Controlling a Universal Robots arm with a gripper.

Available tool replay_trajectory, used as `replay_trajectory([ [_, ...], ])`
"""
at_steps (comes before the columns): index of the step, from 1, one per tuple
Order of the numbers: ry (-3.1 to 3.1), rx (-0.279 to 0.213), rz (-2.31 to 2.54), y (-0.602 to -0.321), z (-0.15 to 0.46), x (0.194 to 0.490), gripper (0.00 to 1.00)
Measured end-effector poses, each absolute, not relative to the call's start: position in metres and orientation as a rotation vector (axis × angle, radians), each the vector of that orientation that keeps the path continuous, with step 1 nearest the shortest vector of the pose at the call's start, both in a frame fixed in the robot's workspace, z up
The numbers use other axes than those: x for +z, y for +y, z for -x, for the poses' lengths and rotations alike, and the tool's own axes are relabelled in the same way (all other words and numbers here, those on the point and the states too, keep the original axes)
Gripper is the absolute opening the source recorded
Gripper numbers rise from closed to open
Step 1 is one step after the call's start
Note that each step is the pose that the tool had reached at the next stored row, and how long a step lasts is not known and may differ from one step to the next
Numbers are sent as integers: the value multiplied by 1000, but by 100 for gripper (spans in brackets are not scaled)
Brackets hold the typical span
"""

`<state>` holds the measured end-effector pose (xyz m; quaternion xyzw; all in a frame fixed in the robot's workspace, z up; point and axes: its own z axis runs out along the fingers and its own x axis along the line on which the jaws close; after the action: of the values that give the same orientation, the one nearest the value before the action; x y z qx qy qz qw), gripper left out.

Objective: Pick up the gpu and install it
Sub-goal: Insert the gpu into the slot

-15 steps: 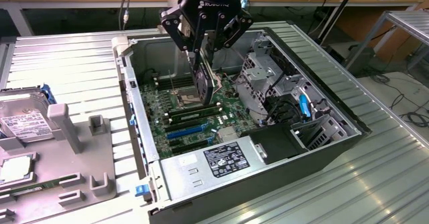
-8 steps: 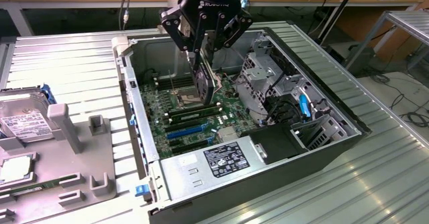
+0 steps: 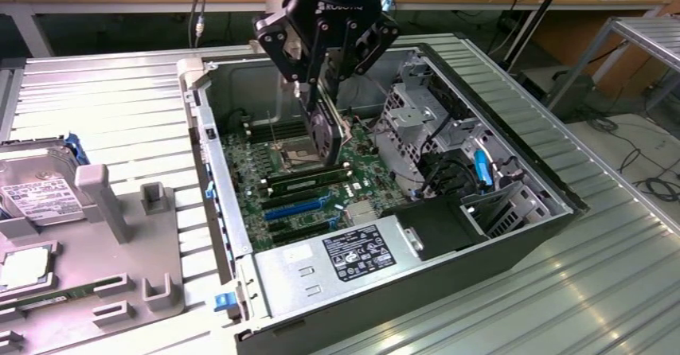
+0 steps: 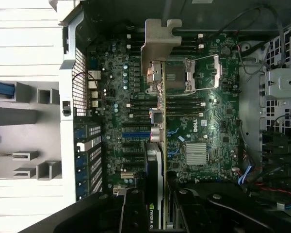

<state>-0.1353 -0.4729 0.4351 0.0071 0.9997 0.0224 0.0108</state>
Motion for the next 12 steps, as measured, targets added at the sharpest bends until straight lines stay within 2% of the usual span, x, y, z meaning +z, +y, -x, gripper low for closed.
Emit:
replay_trajectory([
  [12,3118,72,163,-473,134,435,27],
])
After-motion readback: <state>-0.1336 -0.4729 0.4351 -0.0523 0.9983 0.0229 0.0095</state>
